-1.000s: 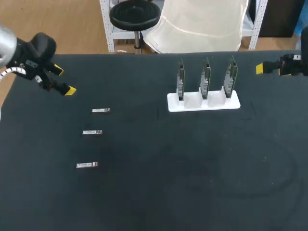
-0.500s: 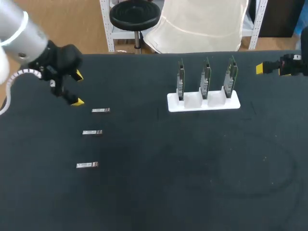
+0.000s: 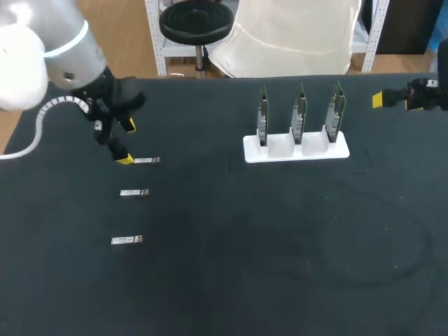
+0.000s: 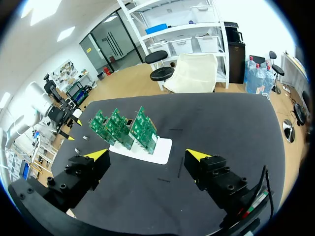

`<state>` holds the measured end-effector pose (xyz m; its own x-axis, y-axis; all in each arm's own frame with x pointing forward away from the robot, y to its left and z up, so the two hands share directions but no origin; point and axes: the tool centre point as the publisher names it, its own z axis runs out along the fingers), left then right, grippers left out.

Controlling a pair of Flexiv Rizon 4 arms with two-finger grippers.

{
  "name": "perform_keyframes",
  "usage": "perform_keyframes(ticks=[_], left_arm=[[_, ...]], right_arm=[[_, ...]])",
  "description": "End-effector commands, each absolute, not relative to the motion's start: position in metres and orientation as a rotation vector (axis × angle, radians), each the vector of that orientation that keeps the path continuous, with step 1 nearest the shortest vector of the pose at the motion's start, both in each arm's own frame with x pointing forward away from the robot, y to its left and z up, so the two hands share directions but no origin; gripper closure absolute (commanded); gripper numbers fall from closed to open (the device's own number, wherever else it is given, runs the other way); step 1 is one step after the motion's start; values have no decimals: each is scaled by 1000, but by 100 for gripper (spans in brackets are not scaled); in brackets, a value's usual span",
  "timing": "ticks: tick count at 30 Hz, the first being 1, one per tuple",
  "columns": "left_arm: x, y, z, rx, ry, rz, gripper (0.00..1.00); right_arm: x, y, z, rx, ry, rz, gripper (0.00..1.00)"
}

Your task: Pick up the optical module with the left hand, and insert it into the network port with the right hand.

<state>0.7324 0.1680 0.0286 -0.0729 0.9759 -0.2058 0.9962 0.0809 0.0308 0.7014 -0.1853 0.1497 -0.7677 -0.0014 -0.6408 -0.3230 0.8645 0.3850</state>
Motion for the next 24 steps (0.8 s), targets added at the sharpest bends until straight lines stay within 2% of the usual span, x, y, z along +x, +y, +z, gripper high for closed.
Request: perform_keyframes(ticks=[1, 24], left_arm=[[734, 164, 19, 2040, 2194, -130, 0], [738, 167, -18, 1997, 2249, -78, 0]], right_arm=[[700, -185, 150, -230, 2376, 634, 0], [700, -185, 150, -230, 2376, 634, 0]])
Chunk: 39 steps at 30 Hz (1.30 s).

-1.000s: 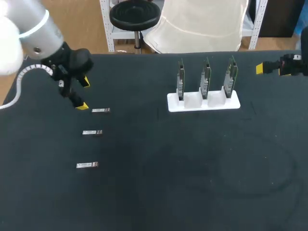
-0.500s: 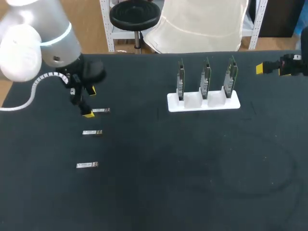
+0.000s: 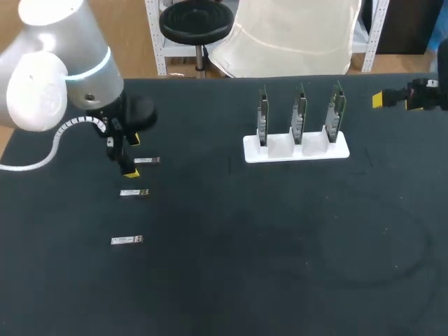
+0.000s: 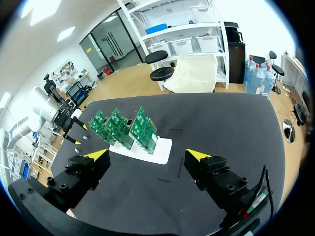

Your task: Pick up the optical module with the left hand, and insert it into the network port with the right hand.

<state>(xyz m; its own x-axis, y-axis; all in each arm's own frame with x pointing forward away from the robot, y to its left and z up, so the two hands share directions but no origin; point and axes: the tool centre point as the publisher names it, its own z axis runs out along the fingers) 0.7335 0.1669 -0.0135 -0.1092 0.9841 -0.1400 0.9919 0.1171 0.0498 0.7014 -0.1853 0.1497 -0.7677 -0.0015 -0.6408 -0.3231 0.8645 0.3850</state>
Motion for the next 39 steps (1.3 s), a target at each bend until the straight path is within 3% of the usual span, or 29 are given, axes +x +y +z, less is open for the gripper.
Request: perform_keyframes(ticks=[1, 19, 20, 21, 23, 25, 39], left_arm=[[738, 167, -18, 1997, 2250, -75, 0], [737, 162, -21, 2032, 2235, -52, 0], [737, 162, -21, 2034, 2235, -51, 15], [737, 162, -22, 2036, 2235, -49, 42], [736, 162, -23, 2039, 2235, -48, 66], [735, 162, -24, 2040, 2237, -49, 99], [732, 171, -27, 1981, 2274, -33, 100]], right_arm=[[700, -185, 150, -230, 2376, 634, 0], [700, -185, 150, -230, 2376, 634, 0], [700, -185, 150, -230, 2376, 634, 0], [700, -185, 150, -230, 2376, 634, 0], [700, -185, 150, -230, 2376, 634, 0], [700, -185, 150, -230, 2376, 634, 0], [700, -185, 150, -230, 2376, 634, 0]])
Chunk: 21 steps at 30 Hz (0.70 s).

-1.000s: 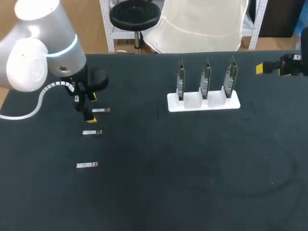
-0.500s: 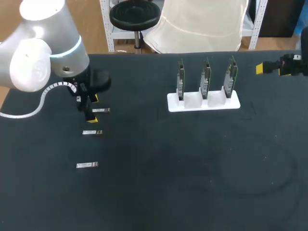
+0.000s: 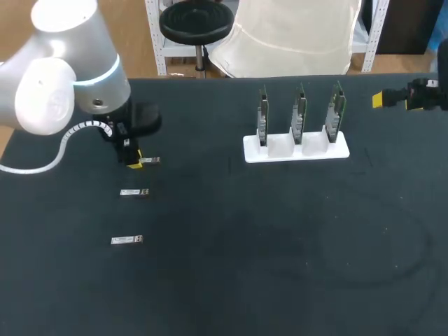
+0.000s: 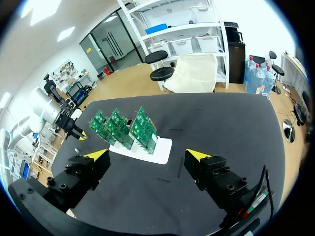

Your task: Pick up the optical module with the left hand, and insert it into the network port with the right hand.

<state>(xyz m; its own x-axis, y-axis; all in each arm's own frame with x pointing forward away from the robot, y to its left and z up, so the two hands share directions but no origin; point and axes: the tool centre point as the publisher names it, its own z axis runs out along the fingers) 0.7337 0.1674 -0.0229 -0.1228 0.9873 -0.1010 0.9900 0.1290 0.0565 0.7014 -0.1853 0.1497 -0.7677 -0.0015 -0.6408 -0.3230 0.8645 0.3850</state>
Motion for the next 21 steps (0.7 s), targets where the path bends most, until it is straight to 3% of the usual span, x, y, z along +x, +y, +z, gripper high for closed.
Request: perform_keyframes(ticks=[1, 8, 21], left_arm=[[732, 171, -26, 1963, 2281, -34, 100], [753, 175, -1, 1605, 2486, -107, 100], [783, 157, 113, 1148, 2303, -359, 100]], right_arm=[[700, -185, 150, -230, 2376, 634, 0], [700, -185, 150, -230, 2376, 634, 0], [700, -185, 150, -230, 2376, 634, 0]])
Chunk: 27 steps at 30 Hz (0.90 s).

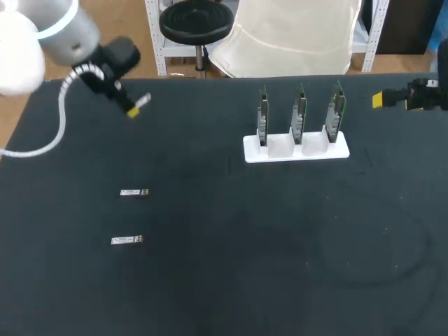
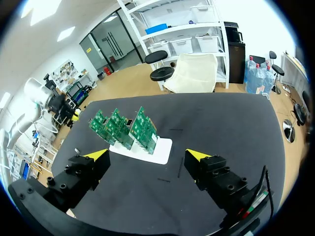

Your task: Pick up the optical module with the left hand, and insert it into the network port with the right hand.

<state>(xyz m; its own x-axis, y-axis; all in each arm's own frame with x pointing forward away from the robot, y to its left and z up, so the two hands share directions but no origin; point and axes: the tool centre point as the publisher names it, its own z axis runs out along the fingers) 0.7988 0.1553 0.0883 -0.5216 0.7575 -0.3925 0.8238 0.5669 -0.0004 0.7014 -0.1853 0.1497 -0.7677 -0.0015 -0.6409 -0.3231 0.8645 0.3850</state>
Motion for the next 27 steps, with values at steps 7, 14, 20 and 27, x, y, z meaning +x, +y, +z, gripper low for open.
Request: perform_keyframes(ticks=[7, 14, 20, 27], left_arm=[[779, 125, 158, 1138, 2064, -507, 100], [769, 85, 191, 1098, 1870, -665, 100], [763, 49, 210, 1109, 1760, -755, 100], [765, 11, 212, 1196, 1650, -844, 100]], right_arm=[[700, -185, 150, -230, 2376, 634, 0], [700, -185, 150, -230, 2376, 634, 0], [700, -185, 150, -230, 2376, 634, 0], [700, -185, 150, -230, 2376, 634, 0]])
